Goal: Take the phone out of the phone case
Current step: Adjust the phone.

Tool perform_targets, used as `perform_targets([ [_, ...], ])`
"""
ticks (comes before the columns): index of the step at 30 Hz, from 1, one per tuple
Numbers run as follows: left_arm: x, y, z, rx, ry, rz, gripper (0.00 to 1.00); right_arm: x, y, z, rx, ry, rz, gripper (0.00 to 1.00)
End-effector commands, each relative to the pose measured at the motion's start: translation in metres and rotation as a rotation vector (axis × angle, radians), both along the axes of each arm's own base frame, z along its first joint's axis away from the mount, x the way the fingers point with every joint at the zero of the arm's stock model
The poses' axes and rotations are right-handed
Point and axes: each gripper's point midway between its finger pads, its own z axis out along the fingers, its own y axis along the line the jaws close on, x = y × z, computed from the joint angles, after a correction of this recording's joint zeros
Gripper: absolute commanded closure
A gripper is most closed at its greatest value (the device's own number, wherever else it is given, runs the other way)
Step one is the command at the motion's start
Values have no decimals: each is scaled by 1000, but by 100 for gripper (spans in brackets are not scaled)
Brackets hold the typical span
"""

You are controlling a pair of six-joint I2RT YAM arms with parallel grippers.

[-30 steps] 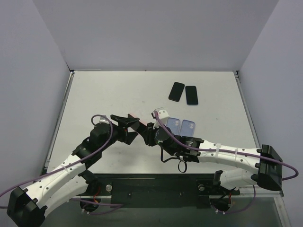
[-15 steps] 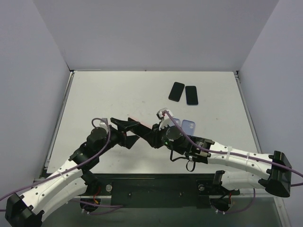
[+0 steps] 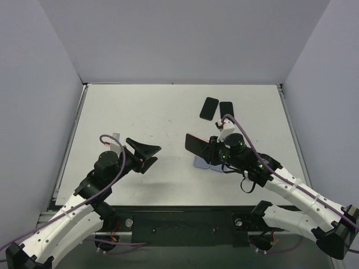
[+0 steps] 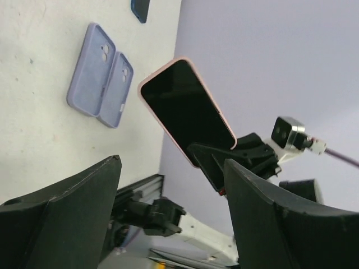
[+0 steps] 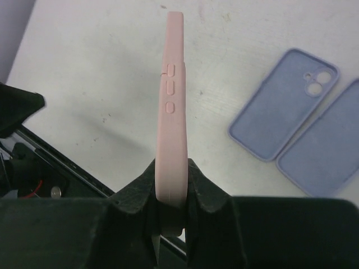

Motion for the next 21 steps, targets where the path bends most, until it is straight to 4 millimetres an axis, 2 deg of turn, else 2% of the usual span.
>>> perform_targets([
  [1,-7,-6,45,292,-308,-172,17,-18,0,10,-25,142,164,100],
  [2,-8,-6,41,390,-360,-222,16,-26,-5,-3,-82,203,190,100],
  [3,-12,-15,53,407,-406,-291,15,-35,-3,1,-76,237,234,100],
  [4,-16,-16,49,481,-460,-353,15,-37,-1,-1,-78,258,259,100],
  [5,-20,-24,55,488,-487,-431,14,-49,5,4,-46,290,329,100],
  [6,-22,-25,49,551,-532,-485,14,-55,9,4,-41,304,379,100],
  [9,-42,-43,45,545,-621,-718,15,-76,24,15,29,346,525,100],
  [13,-61,-58,37,469,-675,-904,17,-89,34,25,71,346,638,100],
  [18,-70,-67,23,425,-665,-994,15,-100,41,39,124,322,733,100],
  [21,-74,-73,23,386,-670,-1026,15,-105,47,45,139,322,789,100],
])
